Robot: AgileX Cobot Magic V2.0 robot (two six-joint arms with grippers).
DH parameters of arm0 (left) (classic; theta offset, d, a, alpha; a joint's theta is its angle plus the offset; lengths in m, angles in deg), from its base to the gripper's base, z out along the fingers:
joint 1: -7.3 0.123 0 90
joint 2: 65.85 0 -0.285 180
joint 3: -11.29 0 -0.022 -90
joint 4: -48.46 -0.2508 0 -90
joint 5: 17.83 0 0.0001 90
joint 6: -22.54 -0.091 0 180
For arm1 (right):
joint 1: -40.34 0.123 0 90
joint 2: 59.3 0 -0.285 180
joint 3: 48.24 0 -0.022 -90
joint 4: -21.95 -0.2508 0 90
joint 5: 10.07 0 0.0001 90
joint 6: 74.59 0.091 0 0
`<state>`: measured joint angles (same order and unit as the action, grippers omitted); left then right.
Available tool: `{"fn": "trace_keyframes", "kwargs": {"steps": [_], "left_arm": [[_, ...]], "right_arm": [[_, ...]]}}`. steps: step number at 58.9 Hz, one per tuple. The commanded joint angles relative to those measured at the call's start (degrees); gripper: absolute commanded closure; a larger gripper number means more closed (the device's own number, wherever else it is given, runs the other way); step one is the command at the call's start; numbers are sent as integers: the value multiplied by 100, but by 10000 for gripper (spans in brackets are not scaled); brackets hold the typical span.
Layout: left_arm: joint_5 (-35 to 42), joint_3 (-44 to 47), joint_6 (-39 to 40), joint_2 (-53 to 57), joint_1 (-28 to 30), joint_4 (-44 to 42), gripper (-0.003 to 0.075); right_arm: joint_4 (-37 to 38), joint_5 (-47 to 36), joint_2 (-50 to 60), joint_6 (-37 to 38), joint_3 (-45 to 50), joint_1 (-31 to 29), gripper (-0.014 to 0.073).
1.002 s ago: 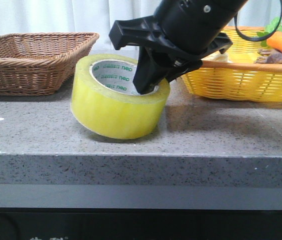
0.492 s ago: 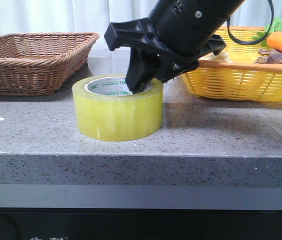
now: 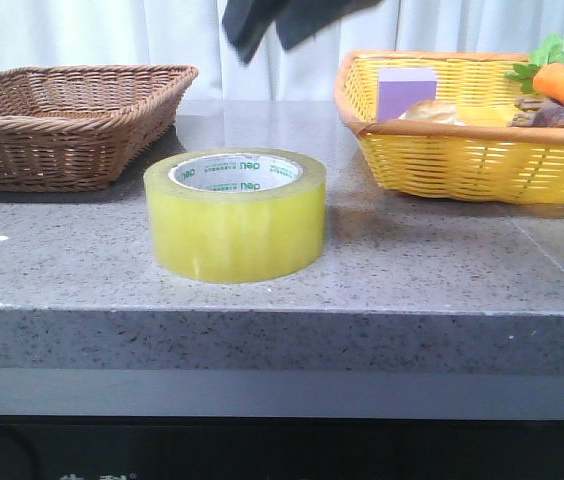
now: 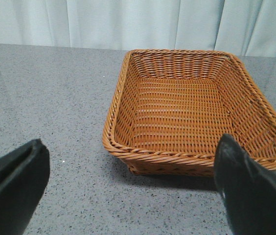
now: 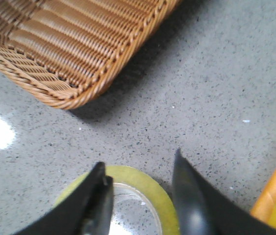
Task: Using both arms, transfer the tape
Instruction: 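Open the right gripper and withdraw it from the tape roll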
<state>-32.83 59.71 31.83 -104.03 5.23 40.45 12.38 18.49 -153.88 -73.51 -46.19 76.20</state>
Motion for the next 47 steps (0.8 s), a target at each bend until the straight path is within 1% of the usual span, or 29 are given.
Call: {"fn": "trace_keyframes", "kwargs": {"steps": [1,3,9,13,20,29,35,40,47], "left_arm": [[462,-159,10,-50,12,-14,48],[462,-159,10,-50,12,-14,48],[462,-159,10,-50,12,-14,48],[462,-159,10,-50,12,-14,48],[462,-159,10,-50,12,-14,48],[462,-159,10,-50,12,-14,48],[462,-159,10,-50,12,-14,47],[462,-159,10,-50,12,-14,48],[462,-159,10,-50,12,-14,47]], "right_arm": [[-22,-164,364,-10,-229,5,461],[-22,-164,410,-10,-229,-2,519],[74,-164,534,-10,-229,0,643],[190,-147,656,-10,-229,-60,689],[207,-26,981,-10,-223,-371,683],[207,450,1610,-10,-132,-1218,683],[207,461,2174,-10,225,-1743,683],[207,468,2673,-10,712,-2140,683],[207,409,3424,-10,1466,-2335,683]]}}
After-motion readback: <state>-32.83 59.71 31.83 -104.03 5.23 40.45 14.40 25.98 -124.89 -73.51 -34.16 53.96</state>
